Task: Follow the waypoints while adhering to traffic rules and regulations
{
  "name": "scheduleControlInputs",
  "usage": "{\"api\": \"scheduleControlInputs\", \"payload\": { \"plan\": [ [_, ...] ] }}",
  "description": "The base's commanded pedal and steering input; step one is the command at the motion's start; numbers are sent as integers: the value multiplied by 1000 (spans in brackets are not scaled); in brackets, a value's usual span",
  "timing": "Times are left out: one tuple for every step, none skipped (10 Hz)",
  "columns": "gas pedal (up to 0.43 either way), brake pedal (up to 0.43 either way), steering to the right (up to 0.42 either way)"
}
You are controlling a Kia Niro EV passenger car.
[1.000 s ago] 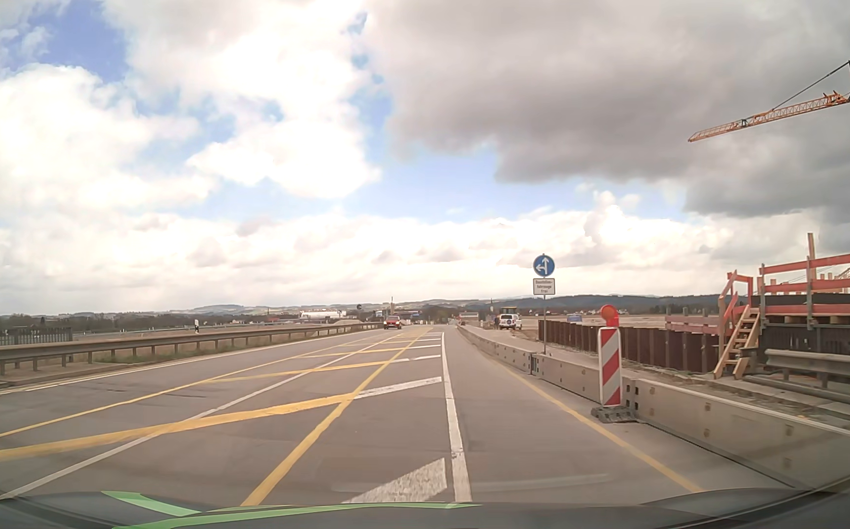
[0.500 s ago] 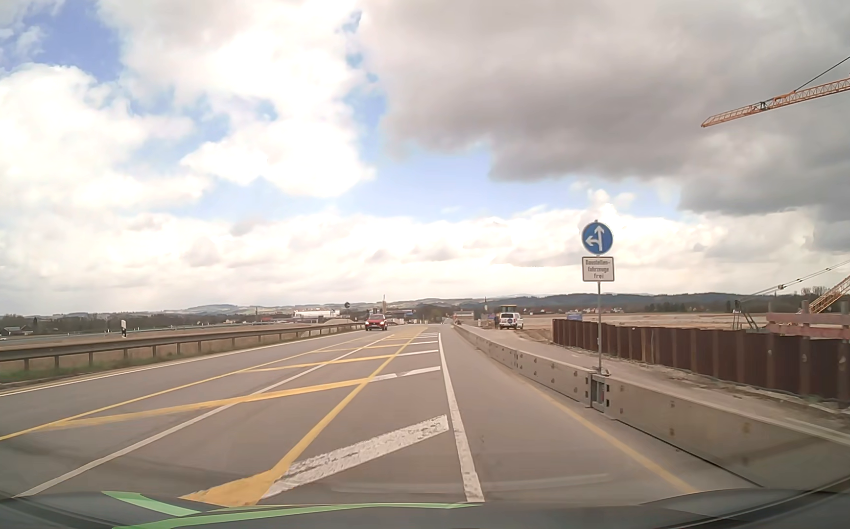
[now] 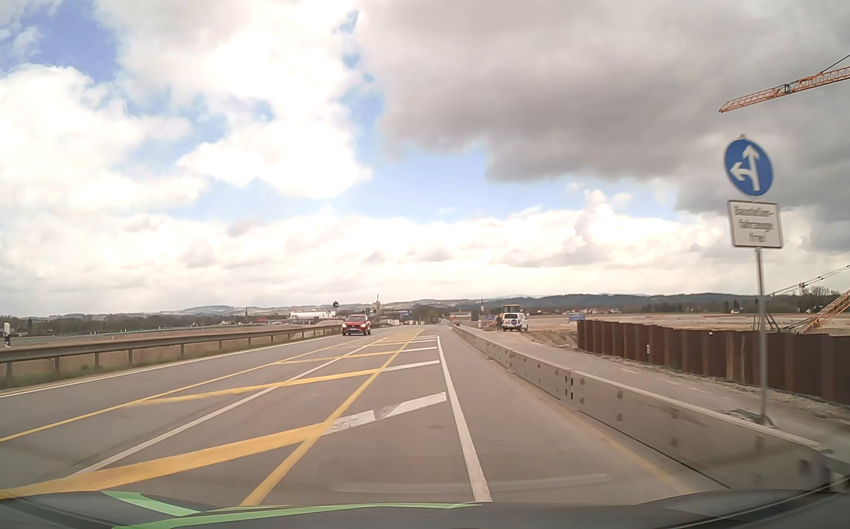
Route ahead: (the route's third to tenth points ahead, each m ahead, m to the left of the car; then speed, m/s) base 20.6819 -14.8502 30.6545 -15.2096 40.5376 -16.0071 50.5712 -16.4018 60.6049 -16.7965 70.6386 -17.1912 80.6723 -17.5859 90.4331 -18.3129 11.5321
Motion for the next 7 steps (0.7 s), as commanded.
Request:
{"api": "scheduleControlInputs", "payload": {
  "plan": [
    [87,0,2],
    [87,0,2],
    [87,0,2],
    [87,0,2],
    [87,0,2],
    [87,0,2],
    [87,0,3]
  ]
}}
